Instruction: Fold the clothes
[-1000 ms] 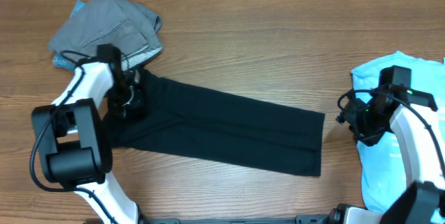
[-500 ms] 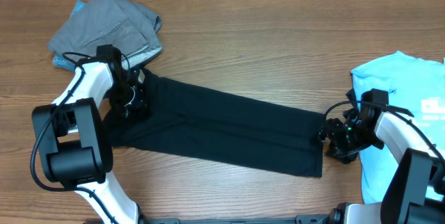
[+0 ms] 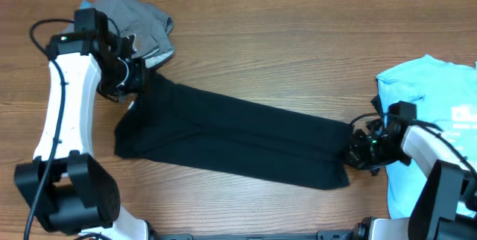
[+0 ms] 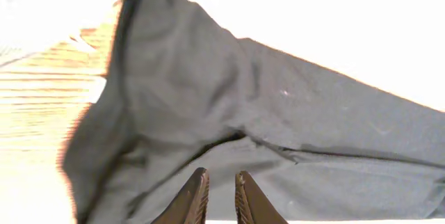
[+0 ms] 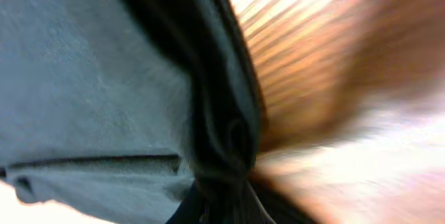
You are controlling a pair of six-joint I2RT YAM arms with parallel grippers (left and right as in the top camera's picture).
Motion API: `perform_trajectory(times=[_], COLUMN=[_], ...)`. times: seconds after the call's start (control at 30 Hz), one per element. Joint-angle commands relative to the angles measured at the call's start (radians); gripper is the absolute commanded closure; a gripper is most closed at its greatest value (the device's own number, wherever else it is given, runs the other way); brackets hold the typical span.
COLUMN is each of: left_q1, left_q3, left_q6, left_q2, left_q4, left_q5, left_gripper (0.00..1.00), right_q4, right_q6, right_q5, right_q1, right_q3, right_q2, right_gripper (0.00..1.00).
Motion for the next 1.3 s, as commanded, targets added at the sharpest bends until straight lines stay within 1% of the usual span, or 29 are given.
perform_trajectory(times=[0.0,0.03,0.1,0.2,0.3,0.47,0.5,0.57,0.6,0.73,0.9,1.1,1.13,1.2,1.23,1.27], left_q1=[-0.004,-0.004,-0.004,-0.004,-0.006,-0.007,-0.007,-0.007,-0.007,-0.007,-0.007,-0.007,-0.007,-0.007,-0.007,-0.007], left_q3=[0.074,0.101,0.124,0.133,0.133,0.133,0.133,0.133,0.133,0.133,0.133,0.133,0.133,0.133,0.133,0.133], left_q6=[0.023,0.024,0.024,0.023,0.023,0.023,0.023,0.023,0.023,0.023,0.023,0.023,0.023,0.023,0.023,0.023], left_q2=[-0.049,-0.058,-0.064,-0.070,-0.072,-0.072,-0.072,-0.072,-0.072,-0.072,-0.072,-0.072,-0.072,-0.072,-0.072,-0.072], left_q4=[-0.039,-0.062,-0.081,-0.094,-0.104,-0.109,-0.110,-0.114,-0.120,-0.124,-0.127,-0.127,-0.127,-0.127,-0.127,-0.127], left_q5=[-0.010,-0.021,-0.029,-0.029,-0.029,-0.029,-0.029,-0.029,-0.029,-0.029,-0.029,-0.029,-0.029,-0.029,-0.029,-0.029], left_gripper=[0.83,0.82,0.82,0.82,0.82,0.82,0.82,0.82,0.82,0.82,0.82,0.82,0.82,0.81,0.81,0.79], right_q4=[-0.089,-0.157,-0.228,-0.296,-0.351,-0.352,-0.343,-0.325,-0.294,-0.220,-0.166,-0.132,-0.130,-0.131,-0.134,-0.134], right_q6=[0.026,0.028,0.028,0.020,0.020,0.054,0.092,0.140,0.195,0.301,0.371,0.399,0.399,0.396,0.380,0.360], right_q5=[0.213,0.291,0.346,0.354,0.340,0.280,0.282,0.286,0.286,0.325,0.361,0.361,0.356,0.340,0.317,0.298], right_q1=[-0.058,-0.076,-0.087,-0.080,-0.031,0.145,0.228,0.323,0.409,0.562,0.669,0.715,0.715,0.715,0.716,0.718], right_q3=[0.164,0.252,0.354,0.465,0.537,0.541,0.541,0.541,0.533,0.509,0.486,0.484,0.484,0.484,0.484,0.484], right_q2=[-0.026,-0.038,-0.048,-0.054,-0.054,-0.051,-0.051,-0.049,-0.045,-0.019,0.032,0.101,0.108,0.119,0.120,0.120], right_gripper=[0.96,0.96,0.96,0.96,0.96,0.96,0.96,0.96,0.96,0.96,0.96,0.96,0.91,0.77,0.72,0.65])
